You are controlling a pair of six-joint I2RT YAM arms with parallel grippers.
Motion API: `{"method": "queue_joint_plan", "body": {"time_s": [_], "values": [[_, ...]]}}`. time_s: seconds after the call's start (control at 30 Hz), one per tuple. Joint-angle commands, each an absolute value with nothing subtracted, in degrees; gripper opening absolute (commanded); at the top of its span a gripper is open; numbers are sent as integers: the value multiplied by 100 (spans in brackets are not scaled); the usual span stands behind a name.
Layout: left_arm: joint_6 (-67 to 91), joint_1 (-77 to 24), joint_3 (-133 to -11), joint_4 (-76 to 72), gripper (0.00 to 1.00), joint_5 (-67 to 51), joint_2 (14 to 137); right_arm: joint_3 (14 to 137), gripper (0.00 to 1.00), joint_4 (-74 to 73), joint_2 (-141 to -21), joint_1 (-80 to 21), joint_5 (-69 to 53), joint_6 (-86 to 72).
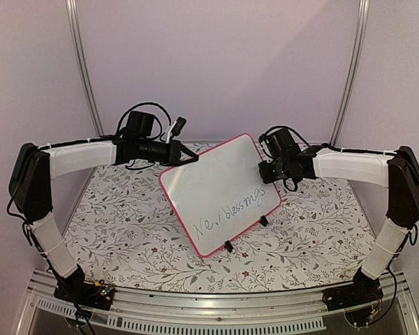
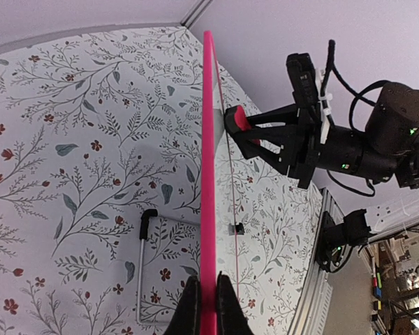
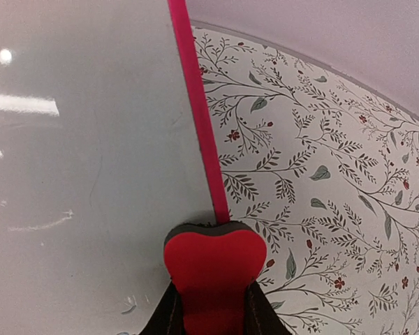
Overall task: Erase the whiteboard
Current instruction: Erase the whiteboard at the center of the board.
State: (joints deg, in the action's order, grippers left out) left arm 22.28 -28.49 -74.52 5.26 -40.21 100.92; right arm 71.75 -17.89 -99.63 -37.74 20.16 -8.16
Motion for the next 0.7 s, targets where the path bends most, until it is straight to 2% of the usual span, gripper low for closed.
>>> {"method": "queue_joint_plan", "body": {"time_s": [0.0, 0.67], "values": [[1916, -2955, -7456, 540, 0, -3910, 10136, 6892, 0, -2011, -9878, -3742, 1745, -913], [1912, -2956, -7451, 538, 0, -3900, 10116, 6413, 0, -2019, -9601, -3836, 1574, -1107]]}}
